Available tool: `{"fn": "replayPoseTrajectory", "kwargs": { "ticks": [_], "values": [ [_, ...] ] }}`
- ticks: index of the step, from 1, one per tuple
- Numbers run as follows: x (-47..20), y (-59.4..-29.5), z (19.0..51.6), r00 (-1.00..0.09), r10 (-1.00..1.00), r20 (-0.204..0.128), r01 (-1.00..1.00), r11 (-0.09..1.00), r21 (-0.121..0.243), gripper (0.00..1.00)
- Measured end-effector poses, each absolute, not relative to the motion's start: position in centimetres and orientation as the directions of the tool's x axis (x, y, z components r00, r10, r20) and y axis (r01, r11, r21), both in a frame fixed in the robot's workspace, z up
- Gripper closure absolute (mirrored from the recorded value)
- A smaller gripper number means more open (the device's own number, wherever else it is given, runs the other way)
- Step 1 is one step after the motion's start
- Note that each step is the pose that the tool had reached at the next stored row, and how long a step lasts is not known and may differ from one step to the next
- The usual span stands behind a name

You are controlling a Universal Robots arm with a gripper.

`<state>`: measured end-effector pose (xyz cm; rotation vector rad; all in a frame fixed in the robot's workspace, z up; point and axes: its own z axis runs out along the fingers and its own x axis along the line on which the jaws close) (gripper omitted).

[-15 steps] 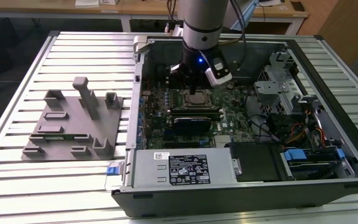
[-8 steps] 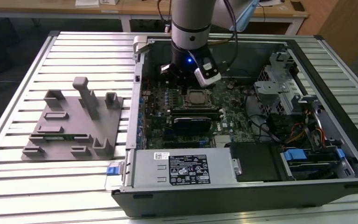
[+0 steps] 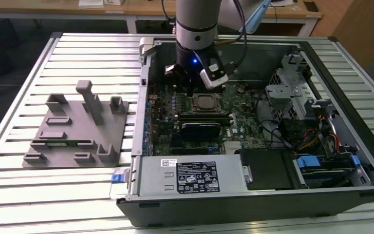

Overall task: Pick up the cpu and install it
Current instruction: 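Install the first cpu locking lever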

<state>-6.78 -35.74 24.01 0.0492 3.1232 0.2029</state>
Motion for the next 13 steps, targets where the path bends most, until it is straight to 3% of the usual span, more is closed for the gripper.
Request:
{"fn": "replayPoseTrajectory", "kwargs": {
  "ticks": [5, 9, 13],
  "values": [
    [-6.78, -35.76, 24.69, -0.999, 0.032, -0.009, 0.031, 0.988, 0.152, 0.89],
    [-6.95, -35.95, 24.7, -0.999, 0.033, -0.006, 0.031, 0.975, 0.219, 0.89],
    [-7.68, -36.15, 24.7, -0.999, 0.033, -0.005, 0.031, 0.968, 0.248, 0.89]
  ]
}}
